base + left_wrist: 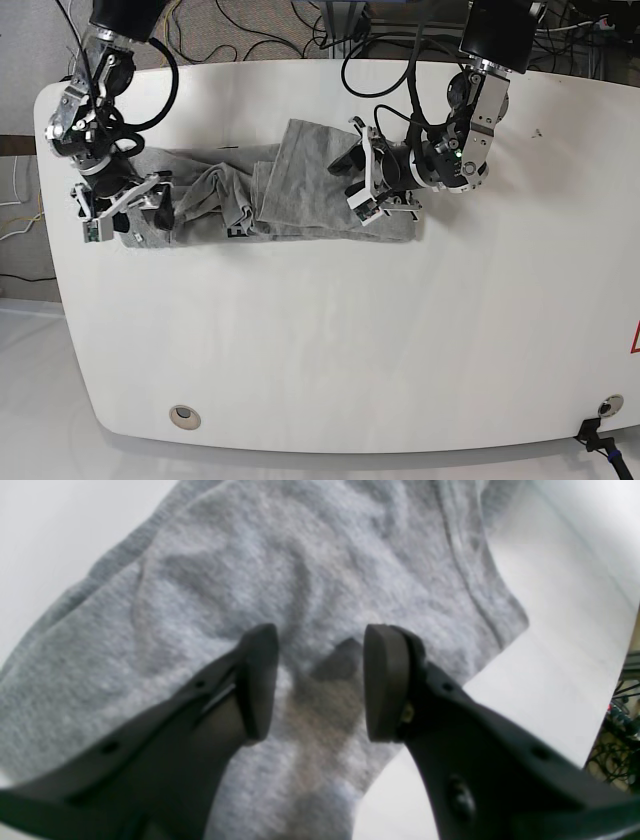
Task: Fold the T-shirt properly
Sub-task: 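Regrasp the other strip end with the right gripper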
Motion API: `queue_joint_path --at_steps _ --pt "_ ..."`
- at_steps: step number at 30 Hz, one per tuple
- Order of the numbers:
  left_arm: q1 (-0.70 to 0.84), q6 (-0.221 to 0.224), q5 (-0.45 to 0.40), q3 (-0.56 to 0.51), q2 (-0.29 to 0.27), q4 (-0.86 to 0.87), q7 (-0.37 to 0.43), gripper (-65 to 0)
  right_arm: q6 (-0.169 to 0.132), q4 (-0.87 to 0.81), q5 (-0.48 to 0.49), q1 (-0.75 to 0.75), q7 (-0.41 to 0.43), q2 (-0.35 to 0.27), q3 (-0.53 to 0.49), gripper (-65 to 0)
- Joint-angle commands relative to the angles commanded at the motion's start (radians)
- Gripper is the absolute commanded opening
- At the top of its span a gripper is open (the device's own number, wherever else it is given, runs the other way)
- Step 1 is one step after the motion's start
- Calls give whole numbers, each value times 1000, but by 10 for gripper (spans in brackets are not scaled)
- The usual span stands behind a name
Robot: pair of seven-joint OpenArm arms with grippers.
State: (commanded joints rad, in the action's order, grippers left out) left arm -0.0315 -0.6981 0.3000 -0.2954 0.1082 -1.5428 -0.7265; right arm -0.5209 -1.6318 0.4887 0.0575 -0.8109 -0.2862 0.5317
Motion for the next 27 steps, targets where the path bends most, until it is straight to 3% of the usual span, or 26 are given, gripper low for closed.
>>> queue_joint_path --at_steps 5,9,10,12,14,18,21,25,27 --pt "3 0 2 3 0 -44 6 -385 0 242 115 -48 0 -127 2 -171" --pt "17 0 2 71 -2 -77 0 -385 0 351 173 -75 -2 -195 -2 -171" --pt "17 0 2 81 -2 -77 -2 -385 -5 373 180 -80 -2 -215 -3 -170" --pt "17 0 2 86 2 -77 -2 -385 -41 411 190 -92 -3 -238 -5 -170" --pt "17 0 2 86 3 -77 -2 -385 -77 423 184 -95 -21 -245 -6 -170" --pt "17 0 2 86 32 -77 5 -385 -117 423 189 -95 -95 -249 -6 -171" --pt "14 0 2 92 34 -77 6 -385 -126 423 192 -89 -104 -245 -6 -170" --pt "11 0 0 112 61 -77 6 -385 -172 499 192 -95 -147 -244 -6 -171" --pt "2 0 0 115 63 -77 8 -385 -177 532 192 -97 -147 -244 -6 -171"
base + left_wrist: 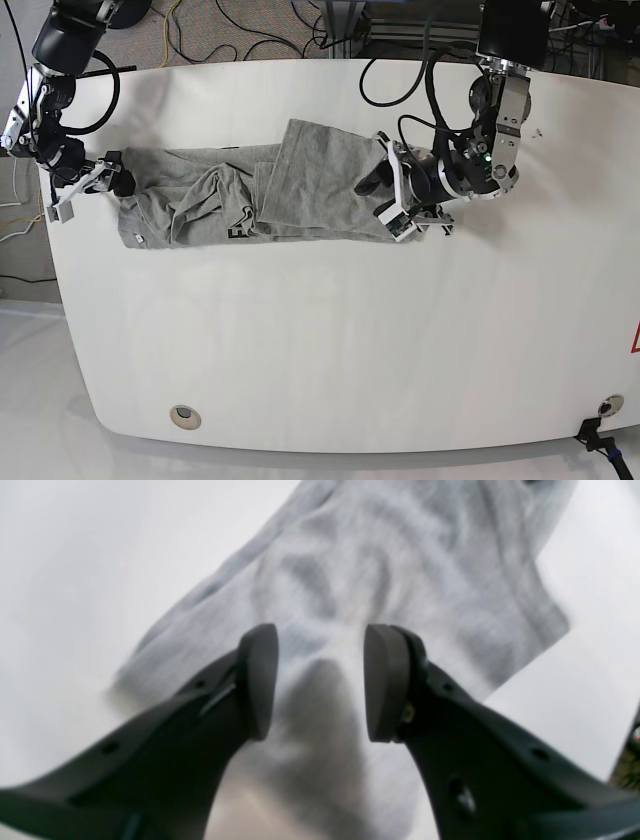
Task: Fold the T-shirt properly
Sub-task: 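Regrasp the other strip end with the right gripper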
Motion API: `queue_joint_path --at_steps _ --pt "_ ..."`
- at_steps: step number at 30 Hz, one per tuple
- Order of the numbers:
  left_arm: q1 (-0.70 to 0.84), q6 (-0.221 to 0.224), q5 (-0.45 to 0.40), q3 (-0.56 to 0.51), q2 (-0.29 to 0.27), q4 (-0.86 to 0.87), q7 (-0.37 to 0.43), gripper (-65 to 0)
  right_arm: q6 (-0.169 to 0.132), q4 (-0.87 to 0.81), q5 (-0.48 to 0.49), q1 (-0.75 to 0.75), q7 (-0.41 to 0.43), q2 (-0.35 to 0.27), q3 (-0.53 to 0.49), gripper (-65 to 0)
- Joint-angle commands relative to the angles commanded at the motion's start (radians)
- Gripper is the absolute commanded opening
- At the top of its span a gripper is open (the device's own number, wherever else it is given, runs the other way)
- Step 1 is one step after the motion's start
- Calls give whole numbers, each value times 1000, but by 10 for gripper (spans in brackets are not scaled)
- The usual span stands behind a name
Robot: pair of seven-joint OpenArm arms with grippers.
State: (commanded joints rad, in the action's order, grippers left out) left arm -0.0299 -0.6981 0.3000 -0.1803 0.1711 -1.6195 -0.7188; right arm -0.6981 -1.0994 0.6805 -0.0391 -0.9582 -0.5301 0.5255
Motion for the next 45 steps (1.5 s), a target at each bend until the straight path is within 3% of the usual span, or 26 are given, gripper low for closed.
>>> queue_joint_path --at_steps 15,22,25,31,35,43,45 --pt "-5 0 -6 3 20 21 0 -385 0 5 0 0 -87 112 -23 -171" --pt "-5 0 -6 5 20 58 2 -385 0 3 2 2 -87 121 -84 -176" --pt "-5 0 -6 5 20 64 5 -385 0 3 2 2 -87 121 -83 -272" --pt "-3 0 -6 3 41 64 71 -386 0 3 2 -11 -84 121 -83 -634" --pt "-3 0 -6 0 41 64 71 -386 0 -15 -3 -12 -84 118 -84 -650" --pt "-3 0 -6 -2 40 97 71 -386 0 -232 0 12 -92 121 -89 -650" --pt "-3 0 -6 -2 40 104 71 -386 0 -278 0 14 -133 121 -87 -650"
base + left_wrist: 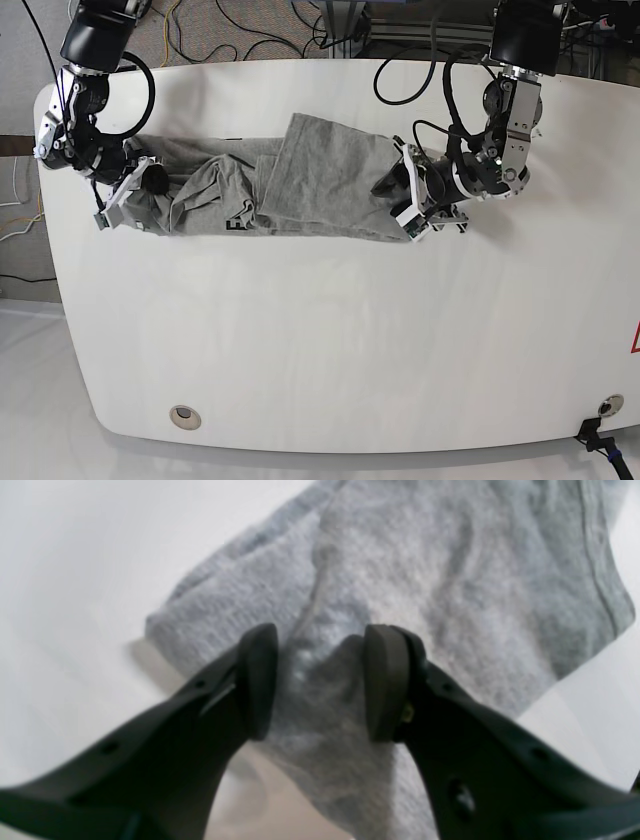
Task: Fold the T-shirt properly
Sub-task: 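Regrasp the other strip end with the right gripper, then fold the strip end with the right gripper over onto the left gripper's fold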
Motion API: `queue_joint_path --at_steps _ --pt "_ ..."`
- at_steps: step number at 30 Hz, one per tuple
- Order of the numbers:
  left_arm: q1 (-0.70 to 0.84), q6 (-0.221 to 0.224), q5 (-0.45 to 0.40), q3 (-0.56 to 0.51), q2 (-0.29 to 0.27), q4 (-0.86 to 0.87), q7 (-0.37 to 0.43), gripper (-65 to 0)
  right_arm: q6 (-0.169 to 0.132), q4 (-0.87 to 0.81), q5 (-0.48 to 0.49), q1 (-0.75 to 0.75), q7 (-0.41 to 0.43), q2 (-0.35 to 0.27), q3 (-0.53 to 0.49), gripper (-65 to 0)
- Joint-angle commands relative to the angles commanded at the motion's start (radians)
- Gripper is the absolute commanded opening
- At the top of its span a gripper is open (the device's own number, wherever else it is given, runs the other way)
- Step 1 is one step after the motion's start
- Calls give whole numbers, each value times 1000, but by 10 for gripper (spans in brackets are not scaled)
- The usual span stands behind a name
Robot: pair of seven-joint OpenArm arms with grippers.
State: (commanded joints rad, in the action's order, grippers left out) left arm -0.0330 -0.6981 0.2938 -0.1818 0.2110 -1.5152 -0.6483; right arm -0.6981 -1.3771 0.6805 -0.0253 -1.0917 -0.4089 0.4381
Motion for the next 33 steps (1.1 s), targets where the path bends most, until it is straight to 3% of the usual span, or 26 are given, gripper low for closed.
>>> queue_joint_path --at_steps 9,14,18,21,27,33 --pt "2 0 0 0 -3 2 0 -386 0 -249 18 0 -152 57 6 -650" --pt "2 0 0 0 -3 2 0 -386 0 -292 216 -3 -226 63 5 -650" --pt "2 0 0 0 -3 2 0 -386 148 -292 425 2 -235 64 -3 -650" --pt "2 0 0 0 -5 2 0 -386 216 -292 512 2 -235 81 -37 -650" --pt "2 0 2 3 -5 -3 0 -386 231 -333 506 6 -235 166 -84 -650" --pt "3 0 5 8 2 -49 0 -386 231 -425 410 17 -232 252 -192 -650"
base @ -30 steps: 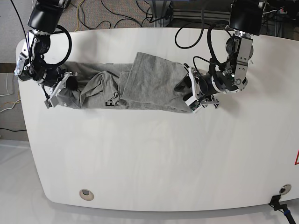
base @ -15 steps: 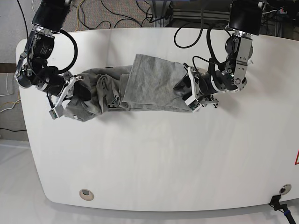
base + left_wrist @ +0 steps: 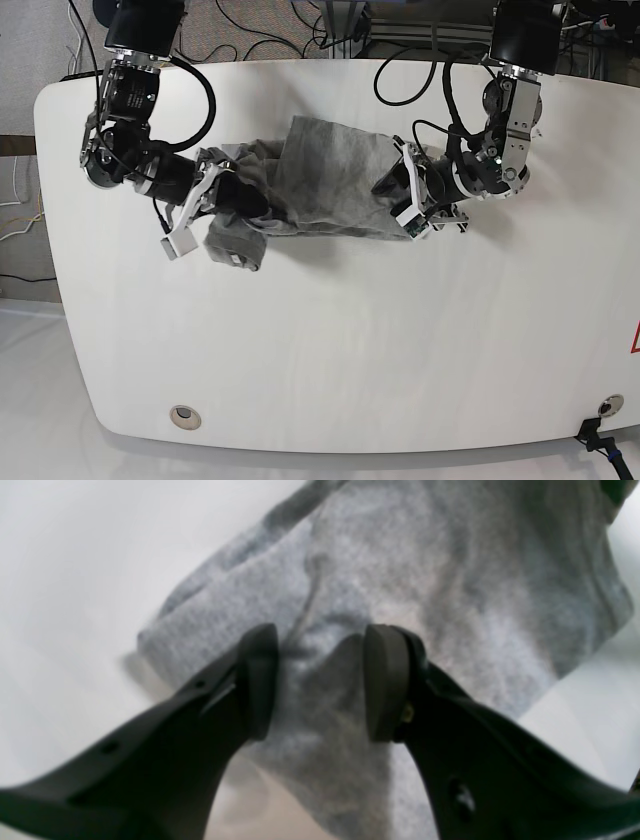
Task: Fold the T-shirt properly
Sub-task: 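Fold the strip end with the right gripper over onto the left gripper's fold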
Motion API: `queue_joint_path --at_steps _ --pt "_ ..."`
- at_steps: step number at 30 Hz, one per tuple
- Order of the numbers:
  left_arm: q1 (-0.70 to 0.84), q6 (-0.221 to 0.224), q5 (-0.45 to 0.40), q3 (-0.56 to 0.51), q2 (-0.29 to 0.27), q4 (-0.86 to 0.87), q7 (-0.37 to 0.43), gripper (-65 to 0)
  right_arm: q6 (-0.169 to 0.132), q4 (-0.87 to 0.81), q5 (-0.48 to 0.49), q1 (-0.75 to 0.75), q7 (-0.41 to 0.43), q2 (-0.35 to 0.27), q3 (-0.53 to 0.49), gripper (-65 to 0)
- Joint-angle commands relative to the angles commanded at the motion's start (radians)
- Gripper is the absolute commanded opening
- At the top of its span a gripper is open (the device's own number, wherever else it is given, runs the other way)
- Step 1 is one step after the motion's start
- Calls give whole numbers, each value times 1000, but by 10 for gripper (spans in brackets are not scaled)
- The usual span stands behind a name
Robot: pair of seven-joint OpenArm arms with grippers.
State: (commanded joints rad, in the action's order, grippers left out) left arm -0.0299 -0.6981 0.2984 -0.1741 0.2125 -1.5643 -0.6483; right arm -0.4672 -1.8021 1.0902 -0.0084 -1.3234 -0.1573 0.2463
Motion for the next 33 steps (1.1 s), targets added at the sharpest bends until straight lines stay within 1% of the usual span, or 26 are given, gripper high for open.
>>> queue_joint_path --at_steps 4,10,12,13,15,20,22,24,28,31,33 --pt "2 0 0 54 0 -43 -6 -386 0 0 -2 -3 2 48 -20 -650" --pt "35 0 0 157 2 -140 -8 -386 2 0 -3 -38 3 81 -49 -650" --pt "43 0 0 160 25 -160 -8 -386 2 0 -3 -40 3 94 -55 -650" --pt "54 0 0 160 34 -166 -8 -386 2 0 -3 -44 9 100 -71 -650" --pt "68 0 0 163 34 -178 -8 -386 2 0 -3 -46 29 106 -112 -650" --pt "107 0 0 245 34 -203 -8 -386 2 3 -3 -48 87 130 -183 -650" --pt "114 0 0 275 34 -210 -8 -386 2 5 -5 -51 94 150 -198 -650" --pt "123 0 2 299 34 -222 -8 -386 2 5 -32 -51 94 164 -199 -650" --pt "140 0 2 350 35 -278 -8 -386 2 5 -132 -48 94 227 -201 -645" --pt "143 0 2 396 35 -284 -8 -386 2 5 -190 -51 95 247 -238 -616" --pt "146 0 2 428 35 -284 -8 -386 2 5 -222 -51 95 253 -267 -578"
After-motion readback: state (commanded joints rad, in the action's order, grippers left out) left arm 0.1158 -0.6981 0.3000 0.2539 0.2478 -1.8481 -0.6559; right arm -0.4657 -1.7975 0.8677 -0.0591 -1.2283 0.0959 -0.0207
